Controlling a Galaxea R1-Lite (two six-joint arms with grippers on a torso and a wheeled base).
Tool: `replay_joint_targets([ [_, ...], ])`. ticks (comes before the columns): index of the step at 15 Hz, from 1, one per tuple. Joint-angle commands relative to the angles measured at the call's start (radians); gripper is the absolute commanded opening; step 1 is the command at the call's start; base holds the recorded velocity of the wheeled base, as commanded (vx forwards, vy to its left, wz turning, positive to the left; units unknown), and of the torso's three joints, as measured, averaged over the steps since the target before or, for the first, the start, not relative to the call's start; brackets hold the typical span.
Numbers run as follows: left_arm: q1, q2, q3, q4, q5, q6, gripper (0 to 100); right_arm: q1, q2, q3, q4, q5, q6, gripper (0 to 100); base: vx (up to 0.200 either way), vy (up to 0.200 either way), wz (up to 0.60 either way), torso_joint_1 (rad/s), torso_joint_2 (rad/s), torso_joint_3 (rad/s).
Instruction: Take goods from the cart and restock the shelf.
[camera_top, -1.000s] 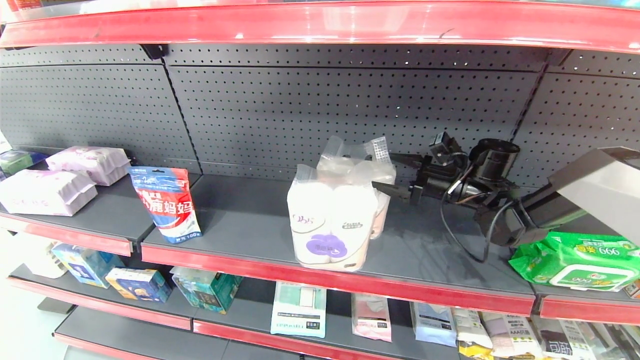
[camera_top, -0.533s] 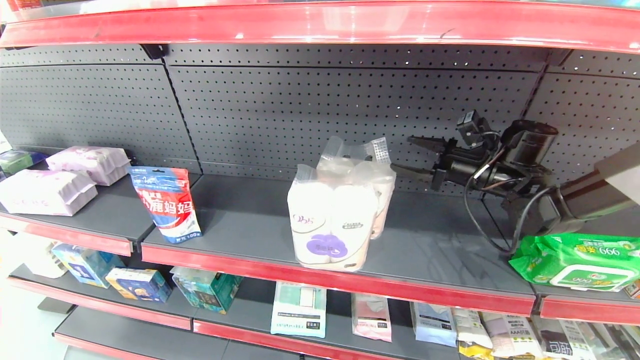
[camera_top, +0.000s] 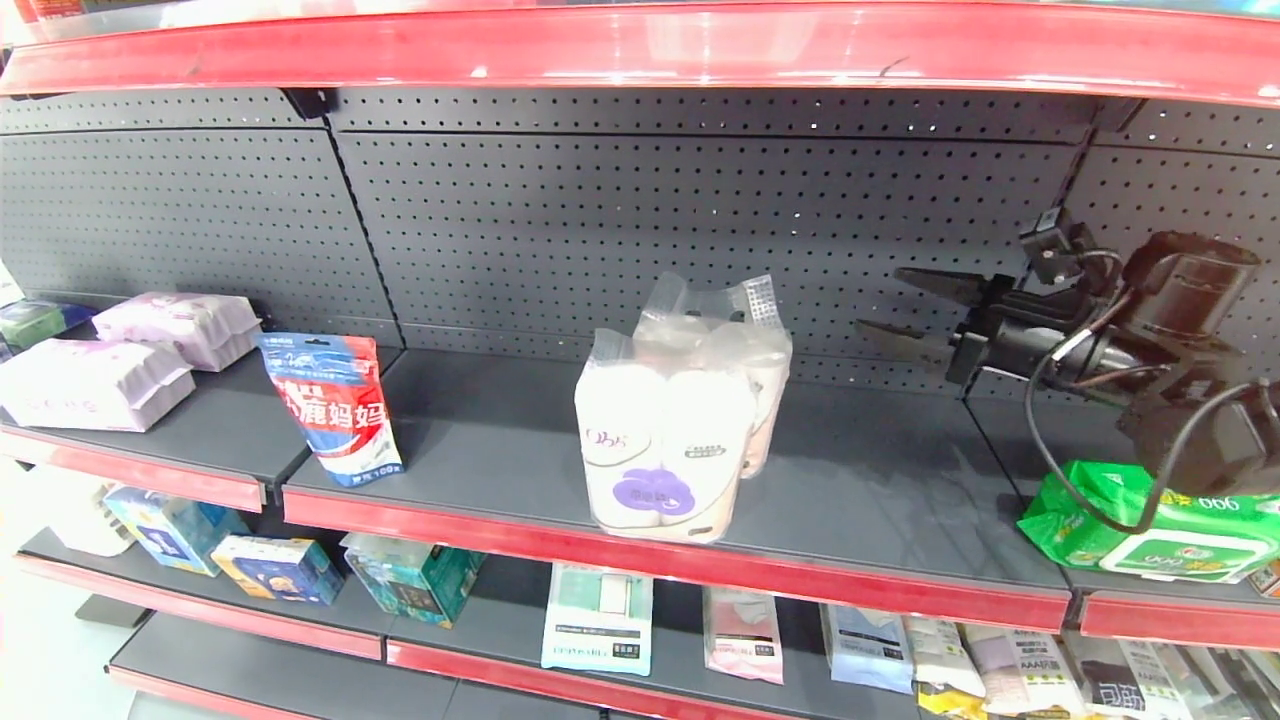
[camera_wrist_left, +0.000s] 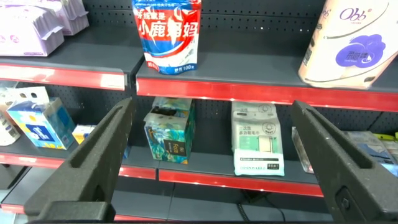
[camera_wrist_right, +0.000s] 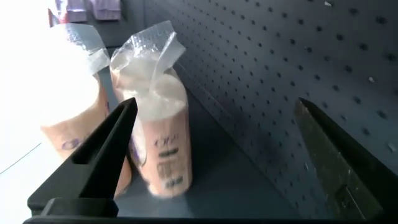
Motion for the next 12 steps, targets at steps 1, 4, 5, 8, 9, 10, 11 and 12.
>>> replay_joint_targets([
  [1, 0.0, 0.001, 0.0, 0.0, 0.001, -0.001, 100, -0.049, -0.172, 0.145, 0.027, -0.075, 0.007, 100, 0.0, 0.0, 0.0, 0.0, 0.0, 0.0],
  [4, 0.0, 0.001, 0.0, 0.0, 0.001, -0.001, 100, -0.057, -0.411, 0.393, 0.059, -0.288, 0.008, 100, 0.0, 0.0, 0.0, 0.0, 0.0, 0.0],
  [5, 0.0, 0.001, 0.0, 0.0, 0.001, -0.001, 100, -0.057, -0.479, 0.452, 0.079, -0.342, 0.01, 100, 0.0, 0.0, 0.0, 0.0, 0.0, 0.0],
  [8, 0.0, 0.001, 0.0, 0.0, 0.001, -0.001, 100, -0.057, -0.934, 0.694, 0.298, -0.649, 0.008, 100, 0.0, 0.0, 0.0, 0.0, 0.0, 0.0],
  [9, 0.0, 0.001, 0.0, 0.0, 0.001, -0.001, 100, -0.072, -1.086, 0.731, 0.406, -0.702, 0.007, 100, 0.0, 0.0, 0.0, 0.0, 0.0, 0.0],
  [10, 0.0, 0.001, 0.0, 0.0, 0.001, -0.001, 100, -0.074, -1.226, 0.754, 0.495, -0.715, 0.008, 100, 0.0, 0.0, 0.0, 0.0, 0.0, 0.0],
  [11, 0.0, 0.001, 0.0, 0.0, 0.001, -0.001, 100, -0.075, -1.388, 0.774, 0.613, -0.721, 0.008, 100, 0.0, 0.0, 0.0, 0.0, 0.0, 0.0],
  [12, 0.0, 0.001, 0.0, 0.0, 0.001, -0.001, 100, -0.08, -1.546, 0.782, 0.743, -0.722, 0.008, 100, 0.0, 0.0, 0.0, 0.0, 0.0, 0.0],
])
